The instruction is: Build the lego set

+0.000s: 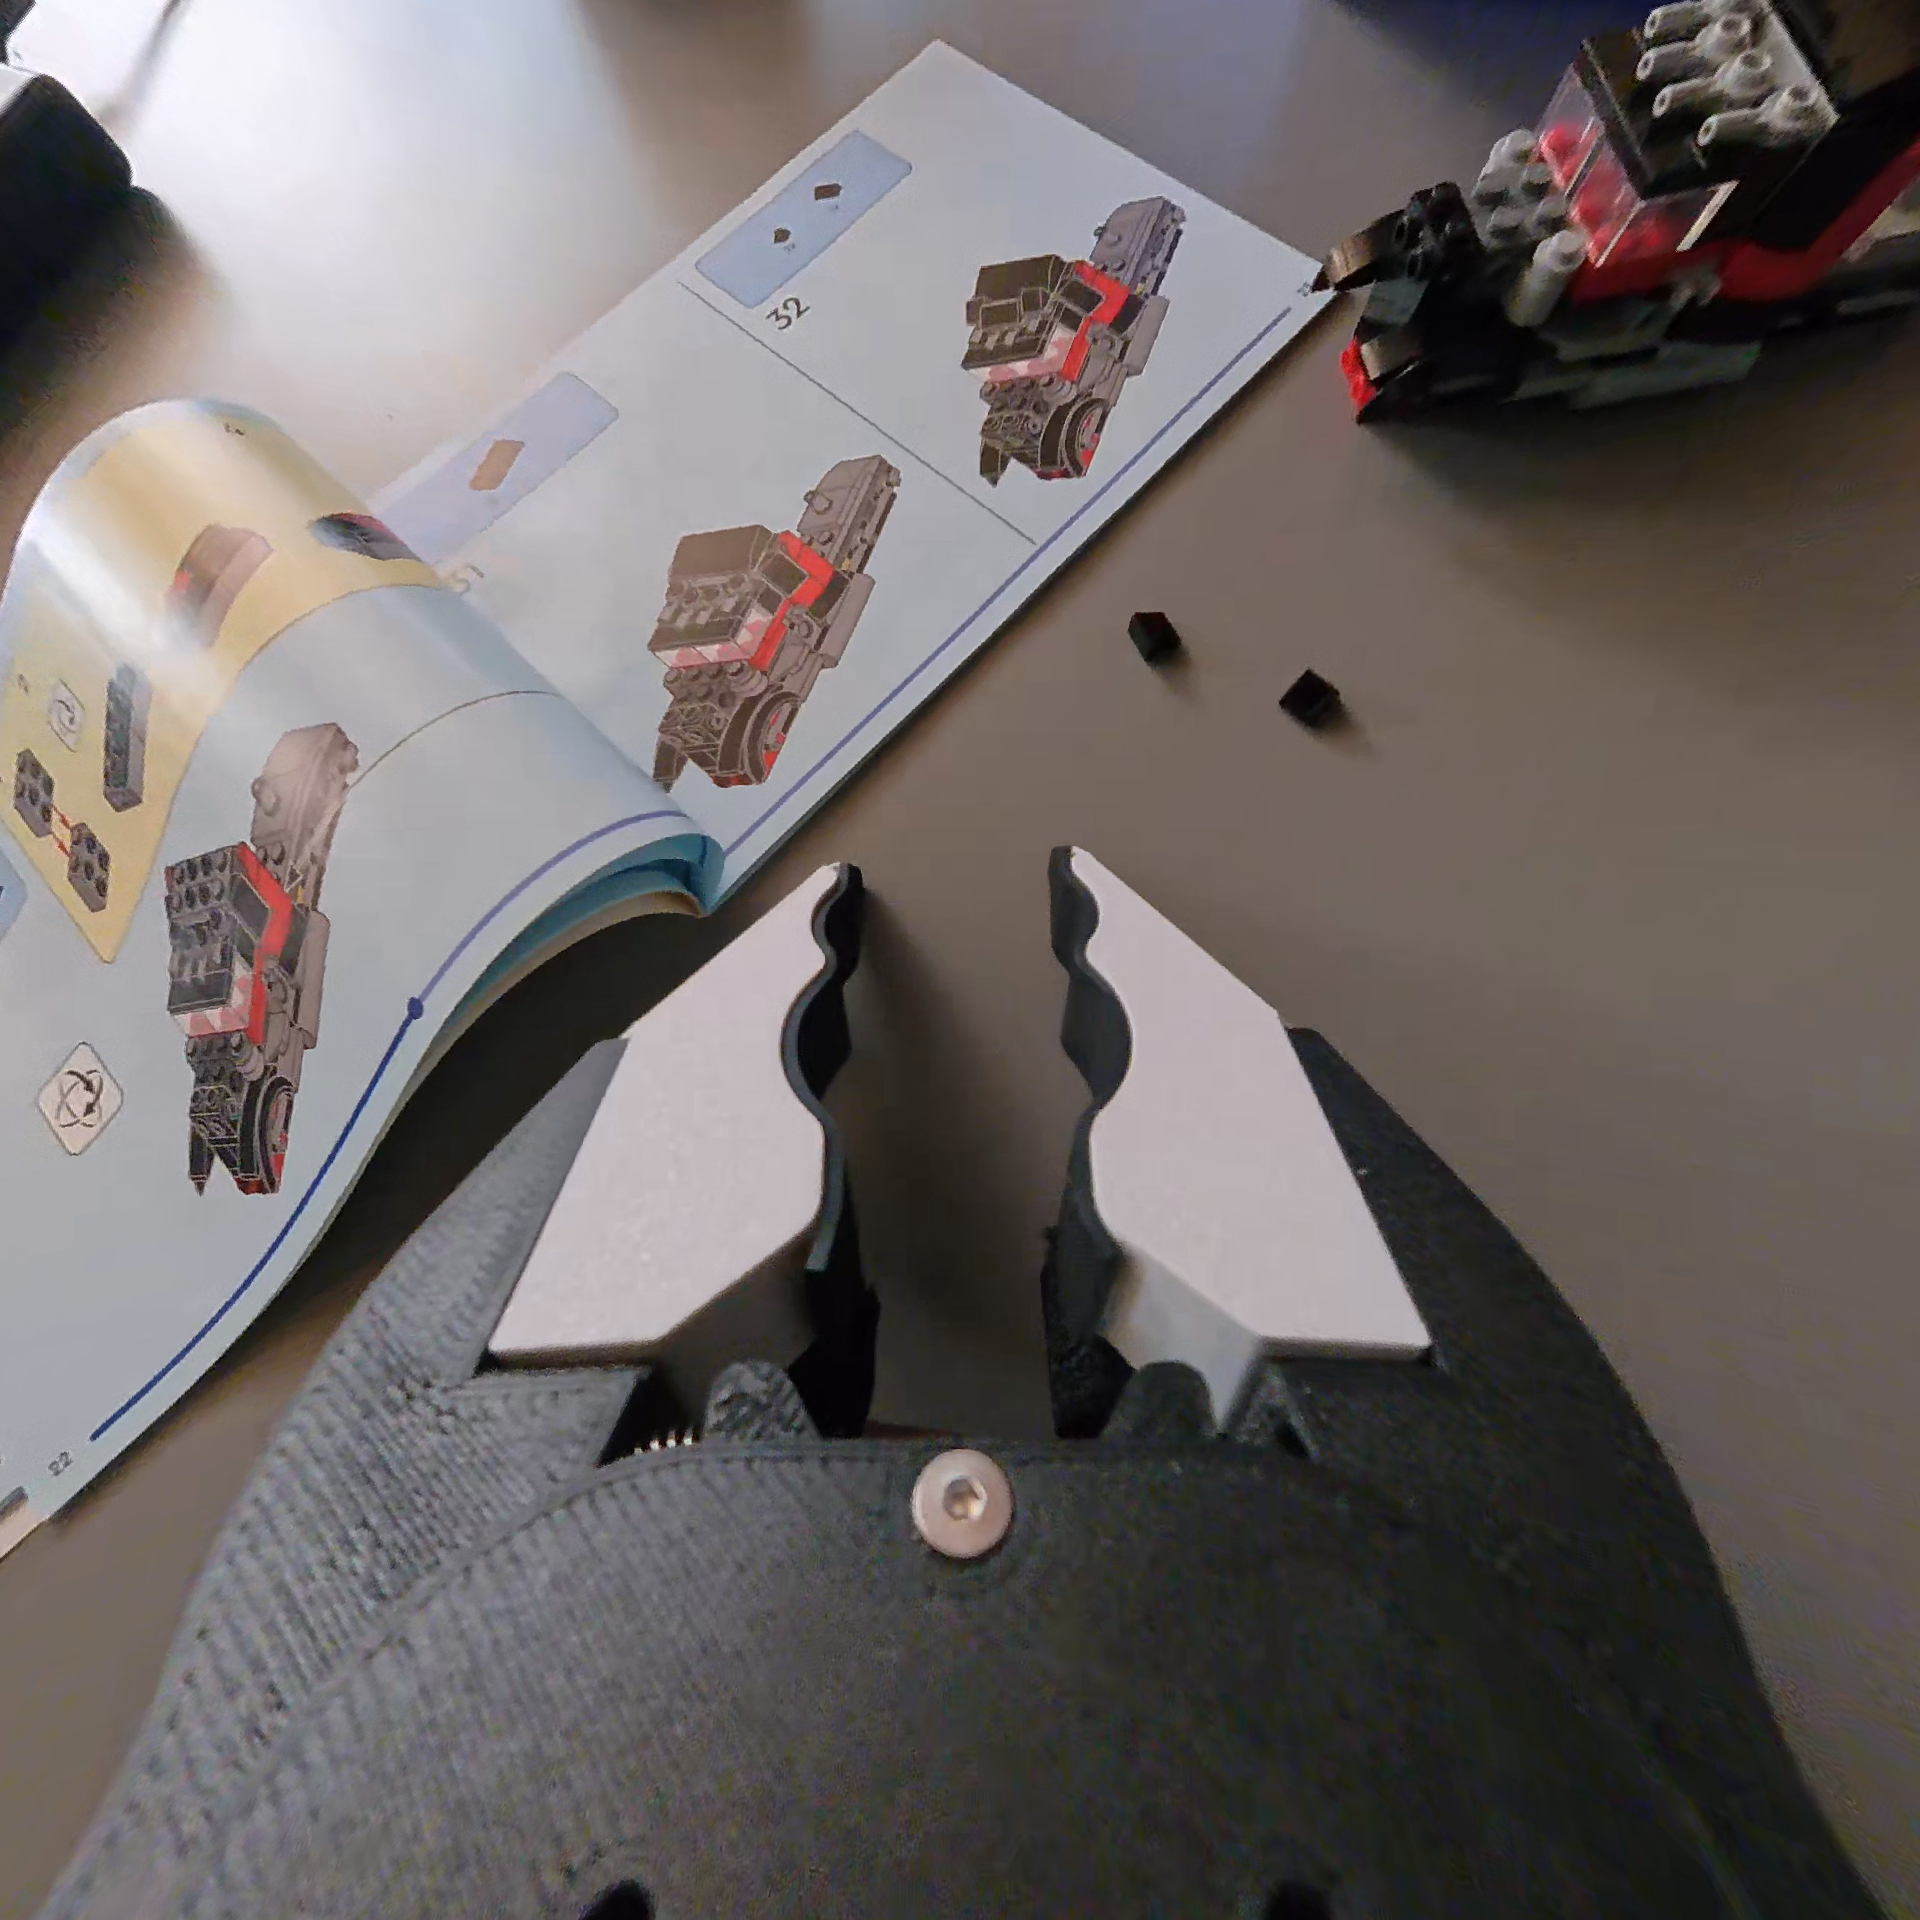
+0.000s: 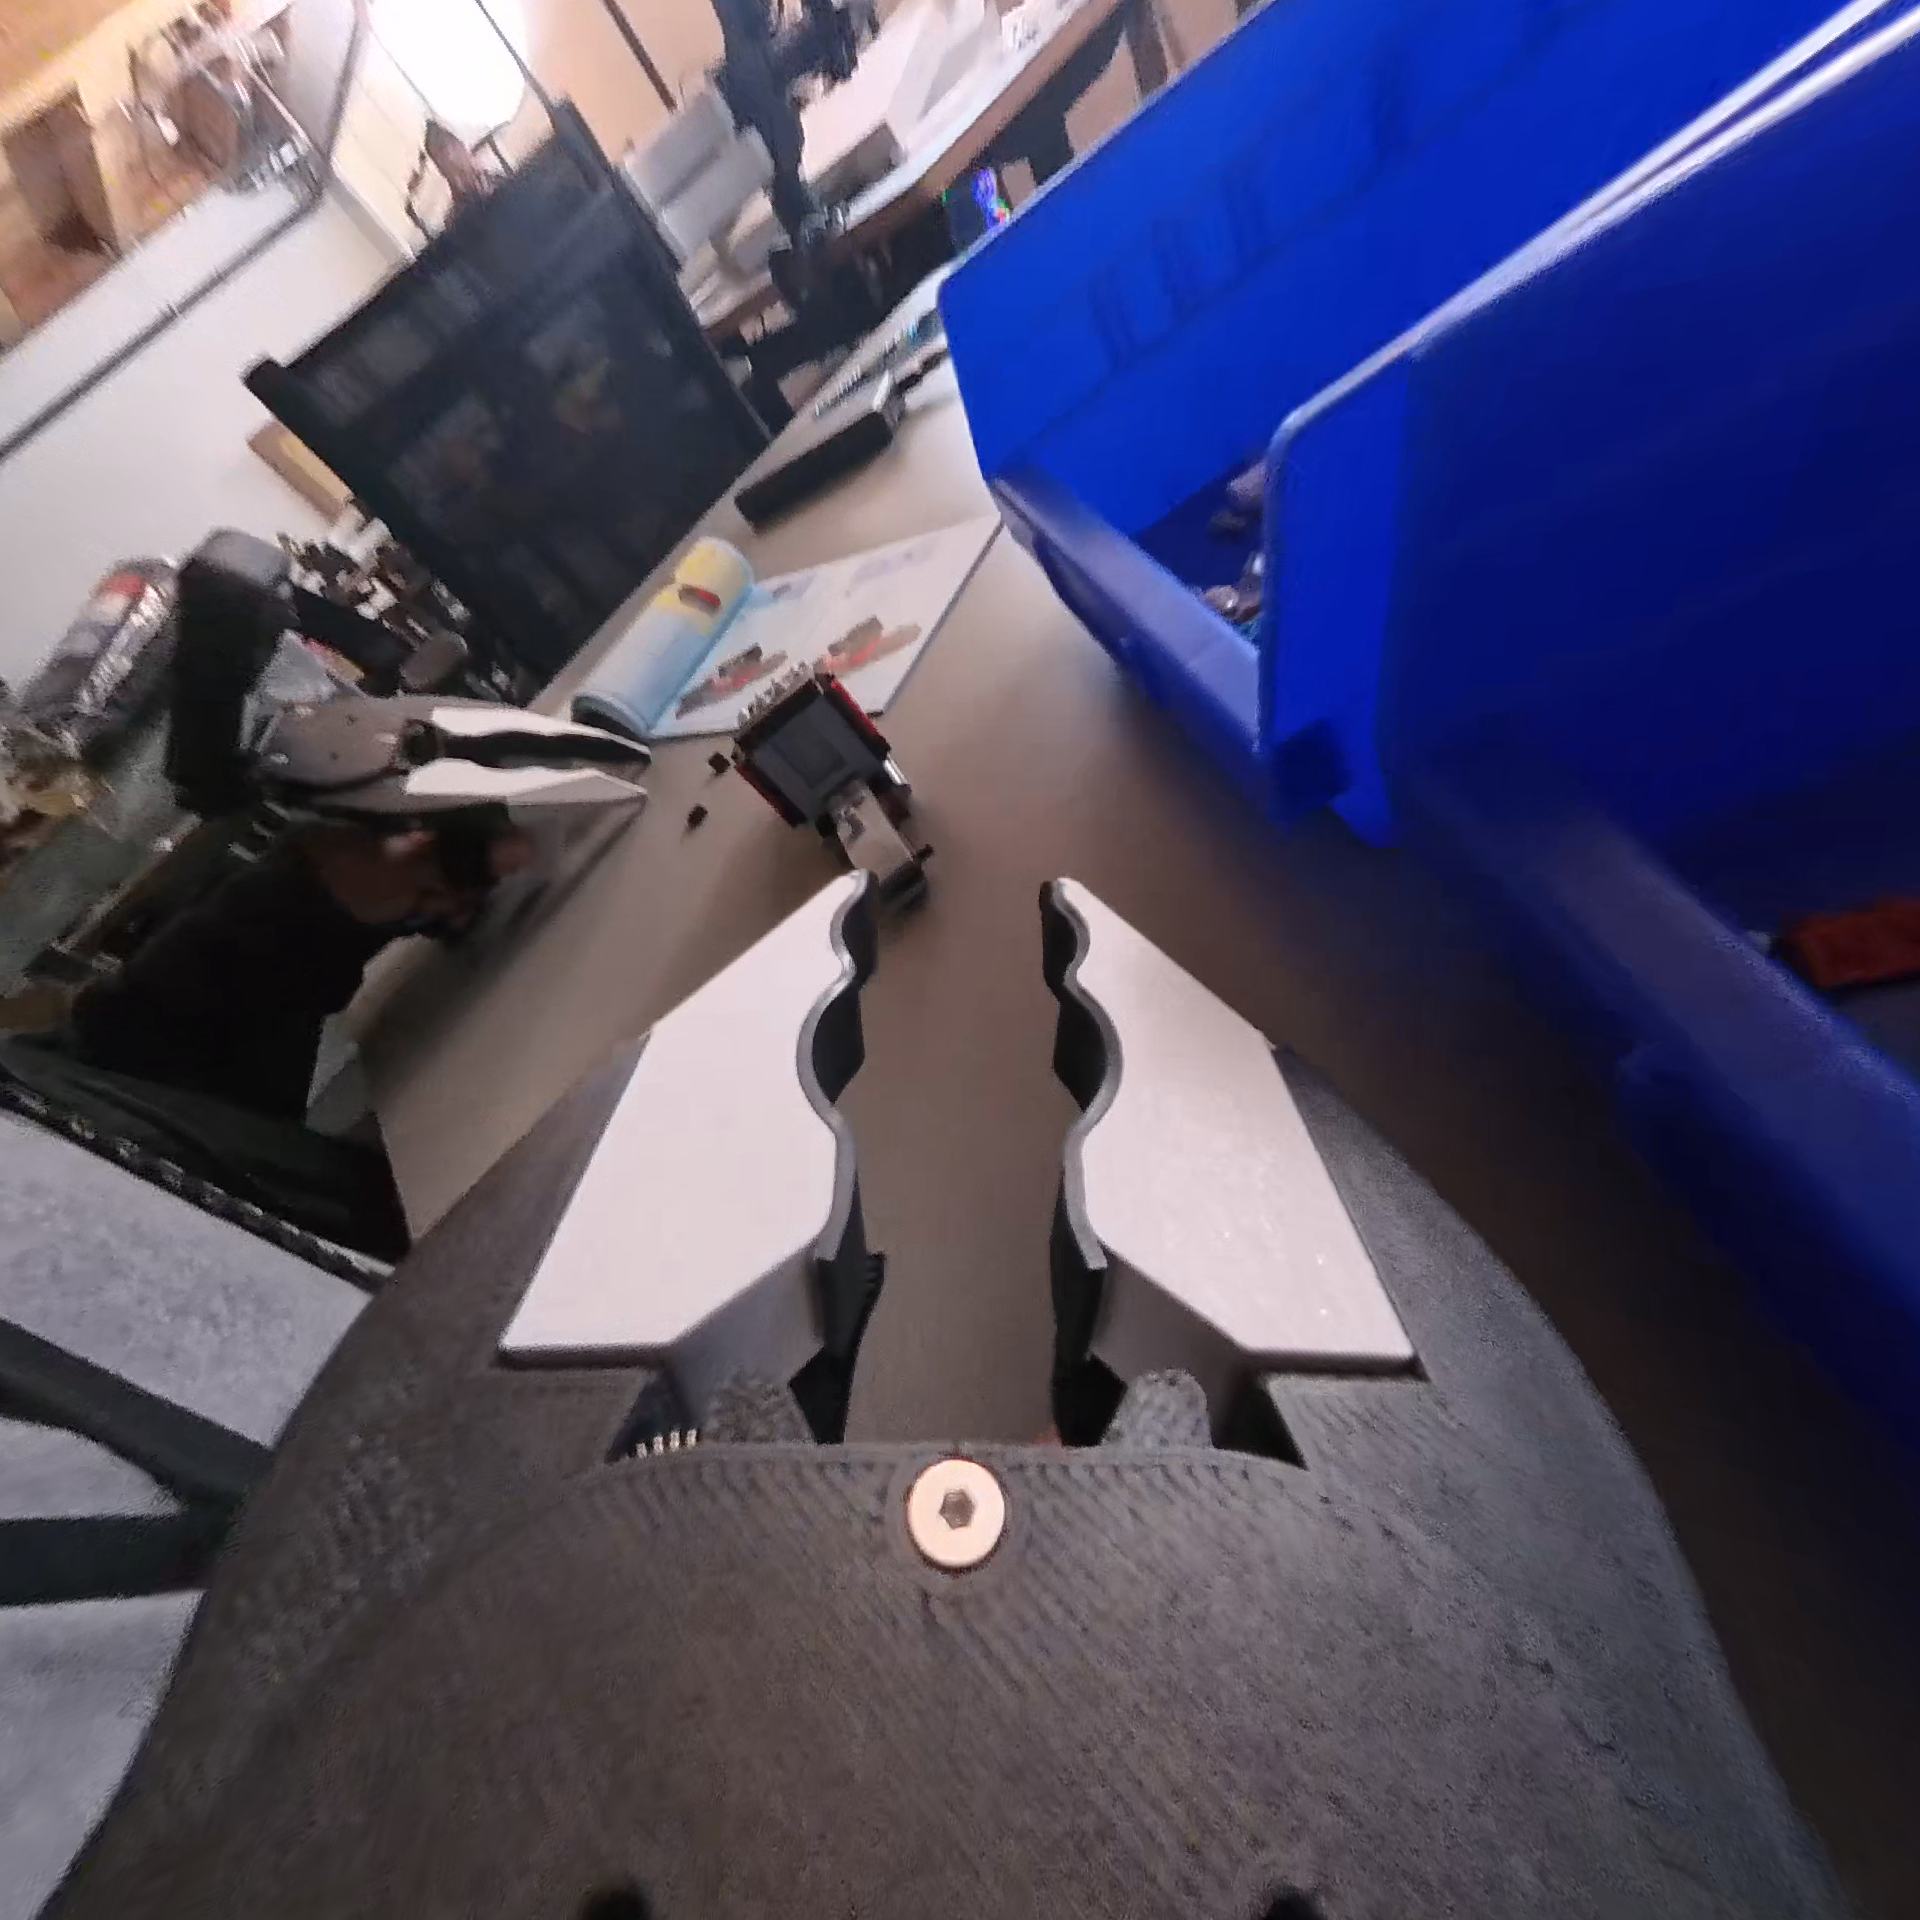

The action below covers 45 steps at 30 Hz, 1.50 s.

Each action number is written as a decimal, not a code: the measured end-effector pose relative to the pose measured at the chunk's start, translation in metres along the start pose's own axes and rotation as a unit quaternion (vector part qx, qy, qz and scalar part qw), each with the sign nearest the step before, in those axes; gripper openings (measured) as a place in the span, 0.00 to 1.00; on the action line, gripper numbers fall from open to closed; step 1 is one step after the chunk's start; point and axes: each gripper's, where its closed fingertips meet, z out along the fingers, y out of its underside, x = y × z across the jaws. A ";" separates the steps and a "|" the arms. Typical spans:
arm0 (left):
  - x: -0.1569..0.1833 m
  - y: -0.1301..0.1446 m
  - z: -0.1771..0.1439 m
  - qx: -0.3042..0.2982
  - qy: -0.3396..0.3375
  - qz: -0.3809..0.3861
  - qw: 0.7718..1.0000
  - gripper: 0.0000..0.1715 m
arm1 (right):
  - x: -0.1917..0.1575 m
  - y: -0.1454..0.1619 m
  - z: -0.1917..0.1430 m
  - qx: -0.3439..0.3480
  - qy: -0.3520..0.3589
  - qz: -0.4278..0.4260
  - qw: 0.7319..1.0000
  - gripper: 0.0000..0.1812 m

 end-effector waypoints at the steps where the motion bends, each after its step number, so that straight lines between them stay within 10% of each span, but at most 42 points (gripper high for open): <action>1: 0.000 0.000 0.000 0.000 -0.001 -0.001 1.000 0.23 | 0.000 -0.003 -0.003 0.012 -0.002 0.003 1.000 0.18; 45: 0.001 0.000 0.002 -0.003 0.018 -0.023 1.000 0.39 | 0.000 -0.029 -0.051 0.137 -0.056 0.035 0.988 0.20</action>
